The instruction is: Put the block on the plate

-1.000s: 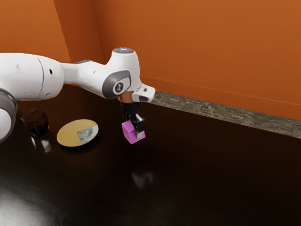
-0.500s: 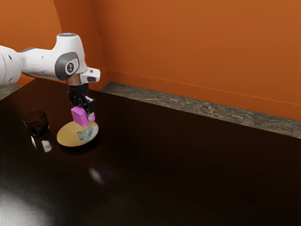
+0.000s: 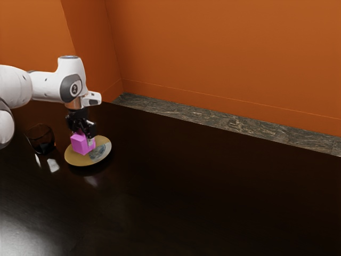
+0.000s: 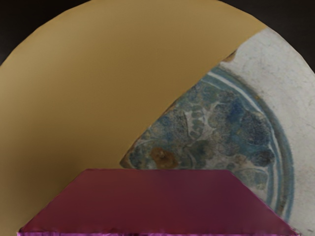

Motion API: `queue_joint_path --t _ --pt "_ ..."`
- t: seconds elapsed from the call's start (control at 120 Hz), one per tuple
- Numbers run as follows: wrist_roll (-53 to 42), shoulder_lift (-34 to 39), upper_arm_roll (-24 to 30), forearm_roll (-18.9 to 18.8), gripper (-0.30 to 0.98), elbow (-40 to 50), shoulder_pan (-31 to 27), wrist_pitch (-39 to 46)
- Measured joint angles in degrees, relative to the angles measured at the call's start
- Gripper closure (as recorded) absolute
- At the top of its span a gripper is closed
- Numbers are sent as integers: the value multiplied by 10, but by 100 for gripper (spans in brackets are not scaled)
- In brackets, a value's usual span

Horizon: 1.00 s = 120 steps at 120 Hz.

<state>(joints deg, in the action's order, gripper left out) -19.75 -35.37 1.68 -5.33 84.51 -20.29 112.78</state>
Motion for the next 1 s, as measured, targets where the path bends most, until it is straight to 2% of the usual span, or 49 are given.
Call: queue_joint_path --t 0.167,0.333,0.567,0.65,0.817,1.0 --pt "-1 6 1 1 11 0 0 1" --pt "-2 75 13 15 5 40 2 -5" --pt "-3 154 14 36 2 73 87 -34" --pt "-3 185 -4 46 1 71 124 -51" --pt "3 261 -10 52 1 63 160 -93" --pt "12 298 -8 49 0 48 168 -130"
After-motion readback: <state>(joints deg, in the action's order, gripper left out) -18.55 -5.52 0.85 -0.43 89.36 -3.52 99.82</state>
